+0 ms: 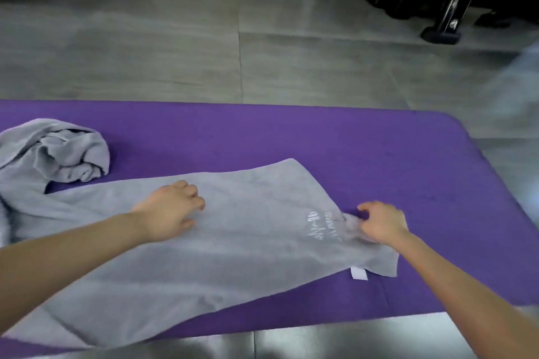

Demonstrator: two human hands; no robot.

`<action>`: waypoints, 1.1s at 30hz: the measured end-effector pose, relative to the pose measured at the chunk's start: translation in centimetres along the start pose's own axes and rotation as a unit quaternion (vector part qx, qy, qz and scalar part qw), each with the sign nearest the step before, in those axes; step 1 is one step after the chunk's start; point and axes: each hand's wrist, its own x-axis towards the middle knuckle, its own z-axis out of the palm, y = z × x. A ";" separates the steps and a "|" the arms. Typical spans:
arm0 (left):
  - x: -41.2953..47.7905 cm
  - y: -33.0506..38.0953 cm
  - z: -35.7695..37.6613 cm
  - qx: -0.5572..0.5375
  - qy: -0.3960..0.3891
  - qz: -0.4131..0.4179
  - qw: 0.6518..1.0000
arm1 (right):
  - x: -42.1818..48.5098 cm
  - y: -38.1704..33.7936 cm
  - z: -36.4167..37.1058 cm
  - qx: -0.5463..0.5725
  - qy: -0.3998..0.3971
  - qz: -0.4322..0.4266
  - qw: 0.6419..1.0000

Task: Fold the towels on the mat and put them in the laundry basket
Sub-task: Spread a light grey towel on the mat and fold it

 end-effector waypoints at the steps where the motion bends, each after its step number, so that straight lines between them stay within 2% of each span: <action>1: 1.4 0.7 -0.5 0.033 -0.028 0.008 0.999 | 1.0 -0.8 0.3 0.052 0.006 -0.024 0.998; 2: 2.6 1.5 -1.3 0.059 -0.067 0.006 0.996 | 1.7 -1.9 0.6 0.077 0.007 -0.047 0.996; 4: 4.9 2.8 -2.3 0.082 -0.097 0.020 0.992 | 2.9 -3.7 1.7 0.069 0.006 -0.076 0.995; 6: 6.8 3.7 -2.8 0.086 -0.104 0.015 0.991 | 3.7 -4.9 2.1 0.048 0.027 -0.088 0.995; 7: 7.6 4.1 -3.2 0.076 -0.094 0.006 0.993 | 3.9 -5.4 1.7 0.054 0.062 -0.093 0.992; 8: 8.2 4.5 -3.5 0.061 -0.078 -0.011 0.995 | 4.3 -5.5 1.2 0.067 0.131 -0.099 0.984; 10: 8.7 4.9 -3.9 0.016 -0.026 -0.052 0.998 | 4.3 -5.5 -0.8 0.088 0.324 -0.117 0.935; 11: 8.7 4.8 -4.0 -0.017 0.002 -0.077 0.997 | 3.6 -5.3 -1.4 0.082 0.395 -0.140 0.904; 12: 8.4 4.7 -4.0 -0.049 0.024 -0.103 0.993 | 2.5 -5.1 -1.5 0.069 0.428 -0.188 0.881; 13: 7.9 4.3 -3.8 -0.079 0.045 -0.124 0.988 | 1.0 -5.0 -1.0 0.040 0.421 -0.259 0.869; 15: 6.5 3.3 -3.5 -0.109 0.087 -0.150 0.979 | -2.6 -4.6 0.9 -0.037 0.350 -0.391 0.850; 17: 5.1 2.0 -3.5 -0.117 0.110 -0.153 0.975 | -5.1 -4.2 2.9 -0.086 0.269 -0.450 0.847; 20: 3.8 0.1 -4.6 -0.098 0.123 -0.145 0.977 | -4.6 -5.0 2.8 -0.040 0.262 -0.409 0.873; 23: 3.5 -1.2 -5.4 -0.060 0.080 -0.124 0.987 | -2.6 -7.4 0.6 0.021 0.270 -0.362 0.892; 27: 4.0 -1.1 -5.7 -0.030 0.021 -0.097 0.995 | -0.8 -10.3 0.0 0.033 0.143 -0.428 0.892; 29: 3.8 -0.6 -5.5 -0.024 0.012 -0.089 0.996 | -1.5 -11.7 0.2 0.028 0.032 -0.429 0.902; 30: 3.4 -0.4 -5.3 -0.020 0.004 -0.083 0.996 | -2.0 -12.4 0.5 0.020 0.003 -0.426 0.904; 33: 1.8 -0.7 -5.3 0.002 -0.021 -0.073 0.997 | -3.4 -14.3 2.0 -0.019 -0.011 -0.424 0.906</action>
